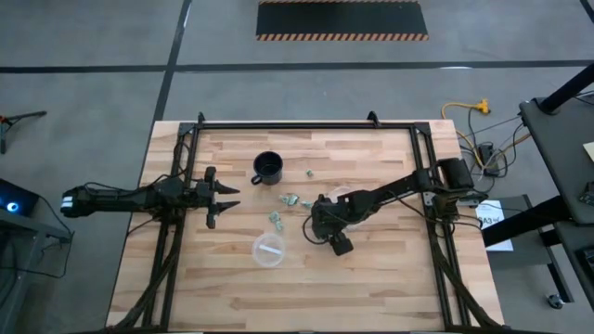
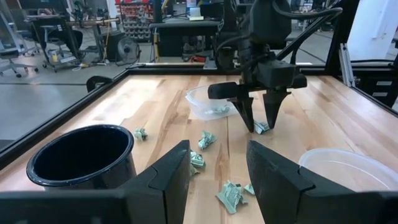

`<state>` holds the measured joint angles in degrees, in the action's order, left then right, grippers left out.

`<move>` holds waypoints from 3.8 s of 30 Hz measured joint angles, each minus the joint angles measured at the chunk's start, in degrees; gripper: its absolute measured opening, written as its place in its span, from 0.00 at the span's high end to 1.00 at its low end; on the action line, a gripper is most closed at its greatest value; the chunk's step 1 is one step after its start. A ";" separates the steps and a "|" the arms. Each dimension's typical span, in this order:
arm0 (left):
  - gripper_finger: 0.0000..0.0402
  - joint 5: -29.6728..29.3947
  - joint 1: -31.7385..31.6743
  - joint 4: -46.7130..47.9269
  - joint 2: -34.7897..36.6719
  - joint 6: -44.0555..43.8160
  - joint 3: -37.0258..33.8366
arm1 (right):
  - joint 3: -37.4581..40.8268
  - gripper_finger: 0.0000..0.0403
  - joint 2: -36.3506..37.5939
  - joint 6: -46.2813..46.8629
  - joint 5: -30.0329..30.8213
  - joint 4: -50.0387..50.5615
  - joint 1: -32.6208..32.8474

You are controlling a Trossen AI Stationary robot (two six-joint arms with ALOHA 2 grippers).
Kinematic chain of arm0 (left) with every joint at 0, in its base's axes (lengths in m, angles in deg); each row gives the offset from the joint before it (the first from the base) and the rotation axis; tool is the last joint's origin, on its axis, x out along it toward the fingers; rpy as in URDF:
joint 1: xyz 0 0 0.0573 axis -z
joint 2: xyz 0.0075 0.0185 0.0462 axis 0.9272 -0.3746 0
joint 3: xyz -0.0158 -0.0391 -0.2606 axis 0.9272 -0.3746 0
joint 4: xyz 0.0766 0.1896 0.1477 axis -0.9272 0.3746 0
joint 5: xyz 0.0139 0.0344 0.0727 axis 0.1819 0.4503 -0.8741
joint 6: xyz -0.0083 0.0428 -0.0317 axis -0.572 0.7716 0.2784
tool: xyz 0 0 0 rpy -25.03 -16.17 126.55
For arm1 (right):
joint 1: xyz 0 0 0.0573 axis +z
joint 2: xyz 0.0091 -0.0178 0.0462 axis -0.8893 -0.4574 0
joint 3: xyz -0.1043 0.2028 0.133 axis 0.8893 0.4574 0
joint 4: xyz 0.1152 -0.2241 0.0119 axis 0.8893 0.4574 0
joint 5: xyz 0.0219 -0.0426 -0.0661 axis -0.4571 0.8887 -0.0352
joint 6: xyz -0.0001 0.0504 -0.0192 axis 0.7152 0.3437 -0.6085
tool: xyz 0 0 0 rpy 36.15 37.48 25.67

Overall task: Pick and place Stevia / Truvia into bins
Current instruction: Put the green stevia packet into the top transparent container

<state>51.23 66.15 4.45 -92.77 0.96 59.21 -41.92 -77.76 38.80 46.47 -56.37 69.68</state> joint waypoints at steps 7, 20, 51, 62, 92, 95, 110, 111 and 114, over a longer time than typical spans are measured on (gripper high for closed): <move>0.65 0.00 0.00 0.04 0.00 0.00 -0.01 | -0.05 0.66 -0.09 0.27 0.00 -0.92 0.00; 0.65 0.00 0.00 -0.03 0.09 0.00 -0.01 | 0.08 0.96 -0.11 1.71 -0.28 -1.41 -0.04; 0.65 -0.01 -0.01 -0.02 0.04 0.00 -0.03 | 21.75 0.97 22.37 1.81 -0.44 -32.96 -0.98; 0.65 0.03 -0.01 0.02 0.08 0.00 -0.03 | 39.80 0.97 31.42 2.59 -0.42 -59.58 -4.28; 0.65 0.06 -0.02 0.02 0.04 0.00 -0.03 | 55.22 0.94 26.51 12.37 -4.40 -92.93 -15.65; 0.65 0.04 0.00 0.05 0.02 0.00 -0.03 | 56.16 0.94 26.51 12.42 -4.47 -92.87 -16.55; 0.65 0.07 -0.01 -0.01 0.00 0.00 -0.03 | 56.16 0.88 26.49 12.16 -2.78 -92.71 -17.07; 0.65 0.04 0.00 0.05 -0.02 0.00 -0.03 | 56.02 0.87 26.49 12.15 -2.78 -92.54 -17.07; 0.65 0.06 0.00 0.01 0.00 0.00 -0.03 | 55.91 0.84 26.49 12.15 -2.80 -92.01 -17.07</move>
<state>51.29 66.15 4.46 -92.77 0.96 59.18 13.99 -51.26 50.95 43.67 -148.38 52.61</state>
